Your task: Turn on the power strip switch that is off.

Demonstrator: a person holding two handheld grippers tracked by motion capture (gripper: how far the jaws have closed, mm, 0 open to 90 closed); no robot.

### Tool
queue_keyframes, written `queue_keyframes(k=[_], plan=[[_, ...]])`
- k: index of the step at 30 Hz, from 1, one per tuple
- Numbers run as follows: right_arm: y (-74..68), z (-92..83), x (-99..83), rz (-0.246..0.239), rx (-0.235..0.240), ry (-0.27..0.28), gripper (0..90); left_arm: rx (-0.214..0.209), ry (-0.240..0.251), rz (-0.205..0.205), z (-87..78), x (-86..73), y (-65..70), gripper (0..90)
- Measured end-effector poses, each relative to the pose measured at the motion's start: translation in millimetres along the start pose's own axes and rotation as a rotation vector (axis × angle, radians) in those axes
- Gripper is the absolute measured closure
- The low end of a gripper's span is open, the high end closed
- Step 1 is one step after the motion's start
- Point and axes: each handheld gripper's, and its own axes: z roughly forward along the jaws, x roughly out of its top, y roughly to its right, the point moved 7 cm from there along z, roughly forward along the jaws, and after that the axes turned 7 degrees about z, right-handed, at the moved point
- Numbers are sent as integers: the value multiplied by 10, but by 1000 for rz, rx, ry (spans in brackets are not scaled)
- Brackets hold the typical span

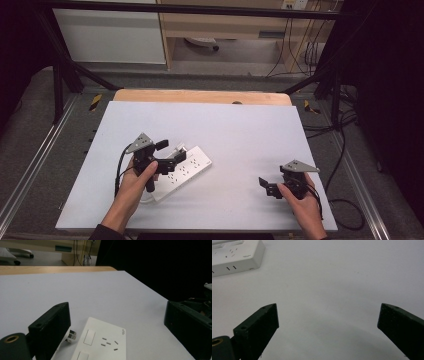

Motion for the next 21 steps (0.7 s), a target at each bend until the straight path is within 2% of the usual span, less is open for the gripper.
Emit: queue_keyframes(k=[8, 16, 21], plan=[[3, -1, 0, -1, 0, 0, 39, 21, 17, 20, -115, 58, -26, 67], [5, -6, 2, 1, -1, 1, 39, 40, 46, -3, -264, 110, -87, 60], [8, -11, 1, 5, 0, 1, 39, 71, 72, -10, -412, 152, -180, 60]])
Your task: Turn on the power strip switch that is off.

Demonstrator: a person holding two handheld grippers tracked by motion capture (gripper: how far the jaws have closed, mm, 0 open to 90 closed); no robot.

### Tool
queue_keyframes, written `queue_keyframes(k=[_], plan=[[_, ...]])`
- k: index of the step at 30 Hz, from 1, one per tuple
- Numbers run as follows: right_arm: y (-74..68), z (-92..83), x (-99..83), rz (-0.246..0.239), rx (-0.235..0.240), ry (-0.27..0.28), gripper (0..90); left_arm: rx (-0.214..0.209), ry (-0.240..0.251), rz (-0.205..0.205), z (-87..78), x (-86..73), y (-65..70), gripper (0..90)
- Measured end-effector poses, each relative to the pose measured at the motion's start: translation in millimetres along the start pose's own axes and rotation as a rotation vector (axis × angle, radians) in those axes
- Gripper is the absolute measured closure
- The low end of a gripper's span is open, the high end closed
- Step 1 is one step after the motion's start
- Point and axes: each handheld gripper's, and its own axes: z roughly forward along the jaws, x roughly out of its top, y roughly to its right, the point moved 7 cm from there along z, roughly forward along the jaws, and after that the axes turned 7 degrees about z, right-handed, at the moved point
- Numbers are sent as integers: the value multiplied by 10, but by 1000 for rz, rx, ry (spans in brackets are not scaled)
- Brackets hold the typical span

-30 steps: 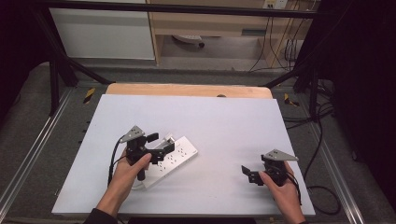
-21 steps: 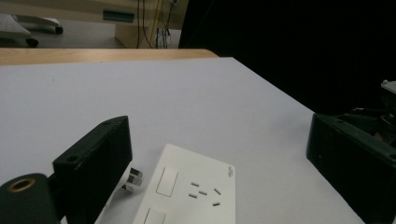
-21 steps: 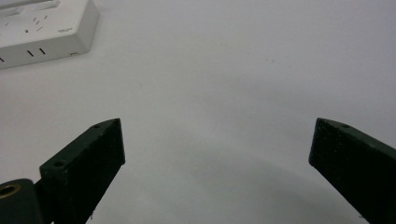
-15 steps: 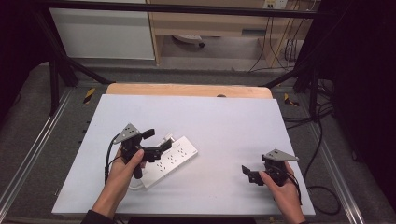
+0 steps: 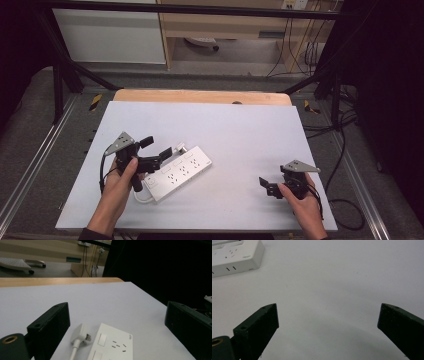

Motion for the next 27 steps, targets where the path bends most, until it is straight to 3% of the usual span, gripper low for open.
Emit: queue_keyframes(k=[9, 18, 27], plan=[[10, -10, 3, 5, -2, 2, 39, 75, 5, 1, -303, -35, -242, 62], [16, -14, 5, 2, -4, 4, 39, 140, 29, -24, -644, -114, -446, 66], [22, -15, 7, 1, -7, 5, 39, 181, -10, -7, -825, -307, -542, 67]])
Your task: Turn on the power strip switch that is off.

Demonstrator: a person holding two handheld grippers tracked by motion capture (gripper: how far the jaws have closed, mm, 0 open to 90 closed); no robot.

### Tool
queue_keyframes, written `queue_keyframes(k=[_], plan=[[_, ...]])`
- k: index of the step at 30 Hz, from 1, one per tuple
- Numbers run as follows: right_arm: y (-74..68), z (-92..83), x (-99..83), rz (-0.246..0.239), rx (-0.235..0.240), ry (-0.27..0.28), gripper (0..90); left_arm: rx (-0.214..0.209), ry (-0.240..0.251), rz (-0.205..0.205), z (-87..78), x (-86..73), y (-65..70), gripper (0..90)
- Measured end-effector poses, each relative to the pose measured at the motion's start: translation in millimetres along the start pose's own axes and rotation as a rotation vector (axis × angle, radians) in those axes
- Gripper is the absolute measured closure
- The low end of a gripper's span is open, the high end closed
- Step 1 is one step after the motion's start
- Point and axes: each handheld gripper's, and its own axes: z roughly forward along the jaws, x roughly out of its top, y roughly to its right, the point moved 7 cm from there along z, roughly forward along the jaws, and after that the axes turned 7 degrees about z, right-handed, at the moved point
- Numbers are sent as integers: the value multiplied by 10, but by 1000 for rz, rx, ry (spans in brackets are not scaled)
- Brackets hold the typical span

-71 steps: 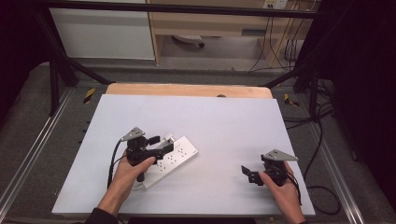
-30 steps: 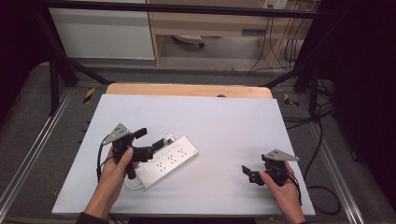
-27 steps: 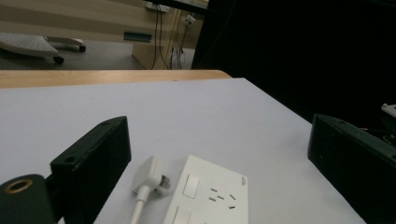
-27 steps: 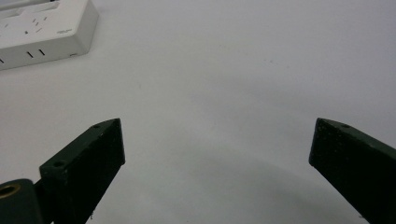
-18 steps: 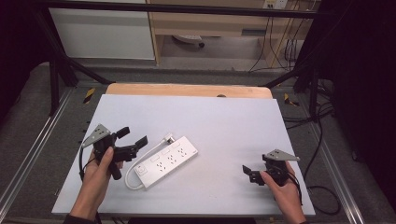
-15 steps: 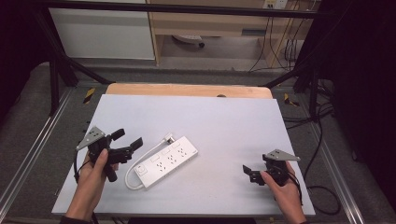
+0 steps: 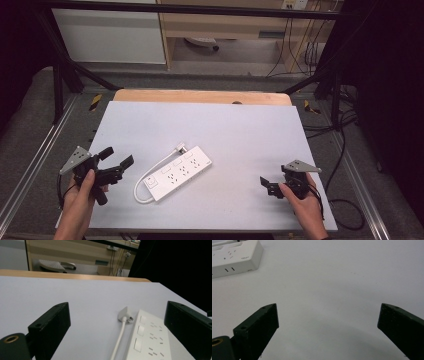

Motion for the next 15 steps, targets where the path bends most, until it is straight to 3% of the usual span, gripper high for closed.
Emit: queue_keyframes(k=[8, 15], plan=[[11, -7, 2, 7, -2, 3, 39, 26, -36, 13, -83, -181, -110, 69], [30, -6, 3, -1, -6, 4, 39, 6, -157, 41, -94, -534, -103, 73]])
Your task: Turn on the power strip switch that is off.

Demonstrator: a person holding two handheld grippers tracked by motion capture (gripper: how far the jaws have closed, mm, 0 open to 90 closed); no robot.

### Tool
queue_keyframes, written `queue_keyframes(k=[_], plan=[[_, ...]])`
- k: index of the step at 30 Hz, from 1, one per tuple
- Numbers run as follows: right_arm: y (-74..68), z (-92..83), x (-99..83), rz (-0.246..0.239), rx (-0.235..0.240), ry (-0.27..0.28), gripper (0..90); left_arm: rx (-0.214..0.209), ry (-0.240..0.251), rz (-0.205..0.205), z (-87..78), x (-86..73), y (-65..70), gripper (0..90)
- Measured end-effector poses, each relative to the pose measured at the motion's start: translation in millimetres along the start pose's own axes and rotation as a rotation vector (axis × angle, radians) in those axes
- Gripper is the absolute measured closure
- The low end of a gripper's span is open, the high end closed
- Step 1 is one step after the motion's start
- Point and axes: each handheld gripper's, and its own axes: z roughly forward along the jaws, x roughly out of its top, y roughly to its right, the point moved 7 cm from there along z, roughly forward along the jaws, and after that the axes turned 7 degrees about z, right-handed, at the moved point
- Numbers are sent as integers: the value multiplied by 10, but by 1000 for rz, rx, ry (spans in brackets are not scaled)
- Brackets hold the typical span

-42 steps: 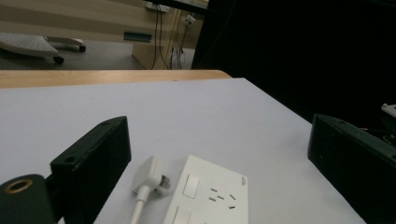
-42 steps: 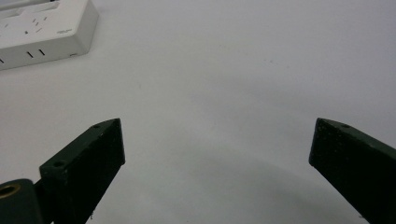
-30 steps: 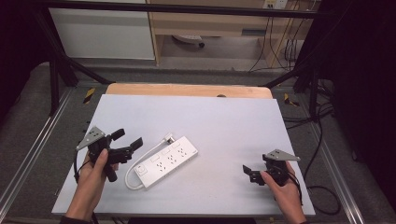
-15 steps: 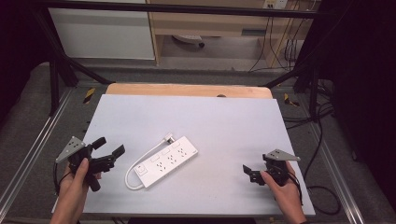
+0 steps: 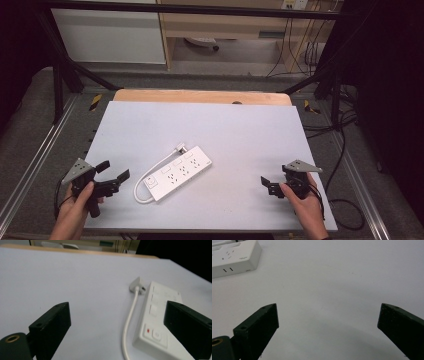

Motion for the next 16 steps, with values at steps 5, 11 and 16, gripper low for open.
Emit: queue_keyframes(k=[5, 11, 16], plan=[[23, 5, -11, 5, -12, -8, 37, -11, -48, 22, -11, -134, 34, 73], [82, 57, -70, -3, -59, -59, 36, 19, -75, 29, 24, -170, 1, 73], [174, 125, -99, -4, -95, -93, 35, 26, -83, 27, 45, -179, -12, 73]])
